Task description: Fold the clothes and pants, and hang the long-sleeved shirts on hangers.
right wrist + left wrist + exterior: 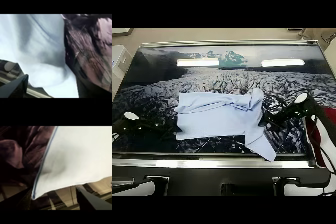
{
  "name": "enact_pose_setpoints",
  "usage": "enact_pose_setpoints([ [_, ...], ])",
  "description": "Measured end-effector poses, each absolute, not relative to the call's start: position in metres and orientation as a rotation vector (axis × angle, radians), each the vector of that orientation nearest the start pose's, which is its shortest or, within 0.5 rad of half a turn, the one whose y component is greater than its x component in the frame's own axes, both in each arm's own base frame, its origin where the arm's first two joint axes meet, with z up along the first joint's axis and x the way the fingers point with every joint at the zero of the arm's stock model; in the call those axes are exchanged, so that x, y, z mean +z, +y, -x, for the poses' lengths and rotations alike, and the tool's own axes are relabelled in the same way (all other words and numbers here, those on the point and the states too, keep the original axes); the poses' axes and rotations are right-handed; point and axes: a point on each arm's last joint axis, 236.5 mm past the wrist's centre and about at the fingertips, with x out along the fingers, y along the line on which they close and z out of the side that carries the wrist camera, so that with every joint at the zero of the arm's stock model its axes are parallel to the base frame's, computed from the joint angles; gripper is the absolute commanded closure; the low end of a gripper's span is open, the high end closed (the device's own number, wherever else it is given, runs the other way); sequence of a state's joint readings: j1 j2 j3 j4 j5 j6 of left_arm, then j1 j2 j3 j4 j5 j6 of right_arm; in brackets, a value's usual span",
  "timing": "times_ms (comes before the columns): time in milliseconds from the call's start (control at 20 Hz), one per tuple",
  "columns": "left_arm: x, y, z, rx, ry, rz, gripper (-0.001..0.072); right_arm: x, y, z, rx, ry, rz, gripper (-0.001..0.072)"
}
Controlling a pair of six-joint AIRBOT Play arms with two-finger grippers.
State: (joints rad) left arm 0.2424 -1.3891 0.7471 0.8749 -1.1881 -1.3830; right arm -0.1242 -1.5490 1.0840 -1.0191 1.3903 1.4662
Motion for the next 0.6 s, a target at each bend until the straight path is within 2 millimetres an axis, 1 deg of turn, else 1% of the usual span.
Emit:
enact_pose_setpoints([
  [50,-0.098,-0.078,-0.285,-0.202,1.596,0.823,0.0171,-0.076,0.086,-0.319,0.288,1.725,-0.6,0.011],
  [100,-0.101,-0.08,-0.287,-0.195,1.587,0.814,0.0384,-0.079,0.088,-0.321,0.285,1.716,-0.594,0.0225],
  [150,-0.105,-0.08,-0.29,-0.184,1.574,0.791,0.0612,-0.081,0.091,-0.322,0.281,1.709,-0.591,0.0323],
  [200,-0.109,-0.079,-0.291,-0.174,1.57,0.766,0.0684,-0.083,0.094,-0.324,0.28,1.699,-0.584,0.0595],
  [250,-0.109,-0.081,-0.293,-0.174,1.563,0.762,0.0684,-0.085,0.096,-0.326,0.279,1.69,-0.574,0.0677],
  [350,-0.107,-0.084,-0.296,-0.173,1.55,0.759,0.0685,-0.086,0.101,-0.33,0.277,1.671,-0.565,0.068],
  [450,-0.096,-0.085,-0.306,-0.189,1.505,0.737,0.0685,-0.08,0.101,-0.339,0.281,1.633,-0.555,0.0679],
  [500,-0.083,-0.084,-0.315,-0.205,1.461,0.719,0.0685,-0.07,0.099,-0.348,0.287,1.595,-0.547,0.0679],
  [550,-0.064,-0.08,-0.329,-0.219,1.394,0.696,0.0686,-0.053,0.095,-0.362,0.291,1.533,-0.537,0.0679],
  [600,-0.038,-0.076,-0.346,-0.232,1.309,0.671,0.0685,-0.029,0.088,-0.38,0.293,1.448,-0.524,0.0678],
])
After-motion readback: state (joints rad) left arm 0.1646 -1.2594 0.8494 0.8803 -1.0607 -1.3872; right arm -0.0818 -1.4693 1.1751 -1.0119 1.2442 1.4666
